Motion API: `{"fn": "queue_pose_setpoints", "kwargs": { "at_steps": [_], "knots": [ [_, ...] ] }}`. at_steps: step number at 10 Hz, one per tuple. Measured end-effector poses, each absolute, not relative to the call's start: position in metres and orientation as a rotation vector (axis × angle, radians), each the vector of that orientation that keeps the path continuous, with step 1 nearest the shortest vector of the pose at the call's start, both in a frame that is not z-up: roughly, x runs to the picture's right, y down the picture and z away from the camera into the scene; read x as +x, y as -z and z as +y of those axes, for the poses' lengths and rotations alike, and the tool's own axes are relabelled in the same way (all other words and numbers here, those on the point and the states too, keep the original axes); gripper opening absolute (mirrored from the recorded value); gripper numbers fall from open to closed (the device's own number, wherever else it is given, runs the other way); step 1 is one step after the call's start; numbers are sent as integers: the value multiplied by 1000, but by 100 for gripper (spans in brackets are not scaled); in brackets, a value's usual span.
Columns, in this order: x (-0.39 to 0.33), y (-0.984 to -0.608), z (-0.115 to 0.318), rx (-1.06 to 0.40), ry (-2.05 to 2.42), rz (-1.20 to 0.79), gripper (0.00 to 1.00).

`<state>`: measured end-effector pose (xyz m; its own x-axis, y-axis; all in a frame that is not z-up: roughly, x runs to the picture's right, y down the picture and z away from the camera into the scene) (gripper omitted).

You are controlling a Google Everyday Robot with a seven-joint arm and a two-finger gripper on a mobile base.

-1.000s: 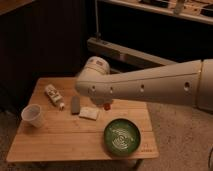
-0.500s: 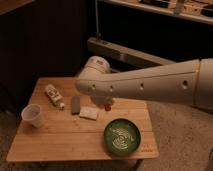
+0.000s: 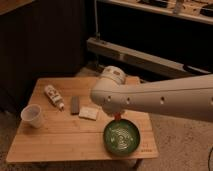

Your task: Place the pepper in the ceramic bowl

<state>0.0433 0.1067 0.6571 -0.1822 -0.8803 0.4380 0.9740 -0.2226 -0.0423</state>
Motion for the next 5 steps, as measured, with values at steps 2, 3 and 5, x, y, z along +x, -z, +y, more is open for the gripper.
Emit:
{"fn": "queue_pose_setpoints", "kwargs": {
  "at_steps": [2,3,5],
  "knots": [
    [43,-661,99,-410,1769,-300,0],
    [50,-665,91,-403,1761,-297,0],
    [85,-669,69,-395,1725,-277,0]
  ]
}}
